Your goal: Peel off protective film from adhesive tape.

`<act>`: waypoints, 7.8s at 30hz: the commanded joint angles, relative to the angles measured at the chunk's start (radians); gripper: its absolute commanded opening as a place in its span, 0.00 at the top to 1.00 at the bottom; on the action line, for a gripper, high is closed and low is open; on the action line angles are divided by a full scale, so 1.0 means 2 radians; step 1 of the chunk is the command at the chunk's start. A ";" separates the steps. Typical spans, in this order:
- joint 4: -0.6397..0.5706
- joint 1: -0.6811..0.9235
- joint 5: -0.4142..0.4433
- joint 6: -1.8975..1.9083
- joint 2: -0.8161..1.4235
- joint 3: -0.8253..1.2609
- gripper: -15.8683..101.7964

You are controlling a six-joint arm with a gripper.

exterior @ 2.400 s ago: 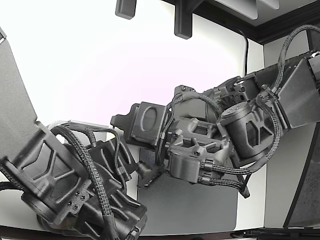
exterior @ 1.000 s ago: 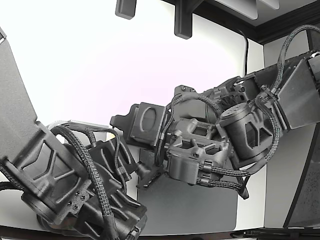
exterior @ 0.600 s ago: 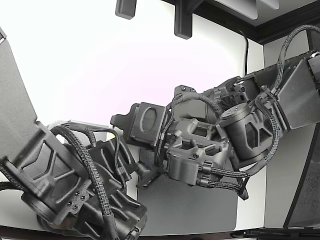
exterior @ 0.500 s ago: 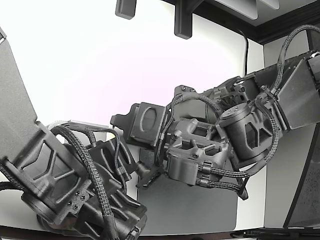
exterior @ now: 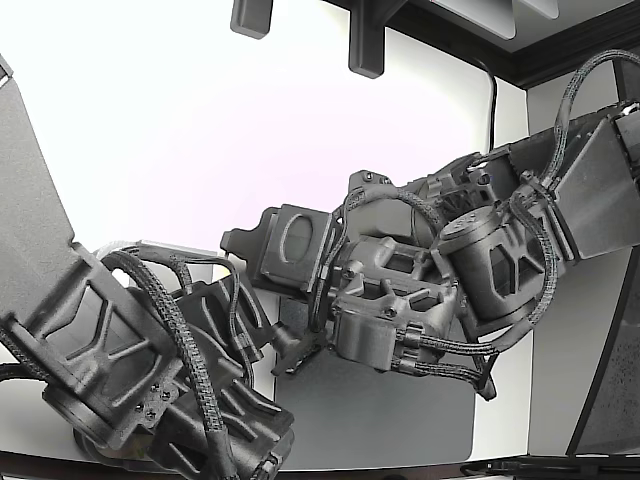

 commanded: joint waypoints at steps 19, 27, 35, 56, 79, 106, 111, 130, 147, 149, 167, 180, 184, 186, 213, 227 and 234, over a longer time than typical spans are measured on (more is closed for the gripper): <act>0.000 -0.001 0.007 -0.002 0.005 -0.018 0.96; 0.002 -0.001 0.006 0.002 0.004 -0.018 0.96; 0.000 0.000 0.005 0.004 0.003 -0.018 0.96; 0.002 0.002 0.002 0.009 0.002 -0.021 0.96; 0.005 0.010 0.004 0.021 0.003 -0.024 0.96; -0.008 0.012 0.012 0.025 0.004 -0.018 0.96; -0.002 0.012 0.009 0.028 0.004 -0.018 0.96; 0.027 0.025 0.007 0.051 0.002 -0.029 0.96; 0.018 0.026 0.015 0.035 0.002 -0.032 0.96; 0.017 0.027 0.015 0.035 0.002 -0.032 0.96; 0.015 0.027 0.017 0.038 -0.002 -0.032 0.96; 0.038 0.034 0.019 0.045 -0.012 -0.052 0.96; 0.041 0.035 0.019 0.047 -0.013 -0.052 0.96; 0.043 0.037 0.019 0.048 -0.013 -0.053 0.96; 0.054 0.051 0.028 0.057 -0.043 -0.073 0.96; 0.073 0.051 0.028 0.068 -0.064 -0.084 0.96; 0.078 0.051 0.025 0.072 -0.062 -0.082 0.96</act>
